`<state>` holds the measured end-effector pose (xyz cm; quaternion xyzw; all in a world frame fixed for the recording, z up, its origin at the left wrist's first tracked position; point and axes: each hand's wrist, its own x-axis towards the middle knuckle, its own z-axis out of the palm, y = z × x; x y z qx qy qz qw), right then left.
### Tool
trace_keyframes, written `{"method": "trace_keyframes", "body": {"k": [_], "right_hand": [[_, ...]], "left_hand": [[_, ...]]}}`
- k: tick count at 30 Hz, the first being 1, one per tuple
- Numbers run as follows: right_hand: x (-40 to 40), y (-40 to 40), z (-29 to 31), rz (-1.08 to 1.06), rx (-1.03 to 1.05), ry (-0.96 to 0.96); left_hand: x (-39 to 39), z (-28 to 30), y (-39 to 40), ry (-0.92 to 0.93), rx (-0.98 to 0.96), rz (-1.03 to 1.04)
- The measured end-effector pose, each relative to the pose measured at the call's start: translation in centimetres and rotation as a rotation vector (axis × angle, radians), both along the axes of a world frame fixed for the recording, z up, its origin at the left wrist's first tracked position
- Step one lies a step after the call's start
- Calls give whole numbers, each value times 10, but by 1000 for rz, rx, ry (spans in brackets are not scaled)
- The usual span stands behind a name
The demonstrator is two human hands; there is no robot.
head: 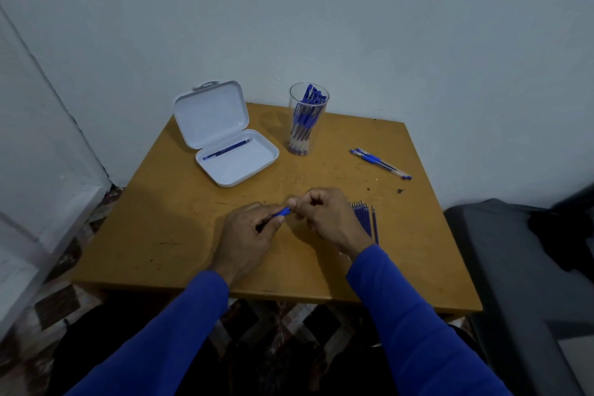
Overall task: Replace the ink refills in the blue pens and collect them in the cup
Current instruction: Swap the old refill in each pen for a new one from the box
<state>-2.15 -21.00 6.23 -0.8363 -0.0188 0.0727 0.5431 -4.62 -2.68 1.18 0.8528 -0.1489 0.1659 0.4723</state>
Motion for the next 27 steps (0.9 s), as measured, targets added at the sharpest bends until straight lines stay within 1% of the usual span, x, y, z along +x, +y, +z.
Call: {"method": "trace_keyframes", "body": {"k": [4, 6, 11, 17, 19, 22, 23, 24, 27], "right_hand": [[-1, -2, 2, 67, 154, 22], [-1, -3, 1, 68, 135, 13], [1, 0, -1, 23, 13, 0], [3, 5, -1, -8, -24, 20], [3, 6, 0, -7, -20, 19], [2, 6, 3, -23, 56, 17], [3, 6, 2, -54, 35, -7], [7, 4, -1, -87, -50, -48], [13, 5, -11, -79, -394, -123]], "left_hand": [[0, 2, 0, 2, 11, 13], [0, 1, 0, 2, 10, 12], [1, -1, 0, -13, 15, 17], [3, -6, 0, -31, 10, 34], [3, -6, 1, -30, 8, 44], [3, -3, -1, -13, 4, 64], [3, -3, -1, -8, 4, 70], [3, -2, -1, -3, 5, 79], [4, -1, -1, 4, 6, 99]]}}
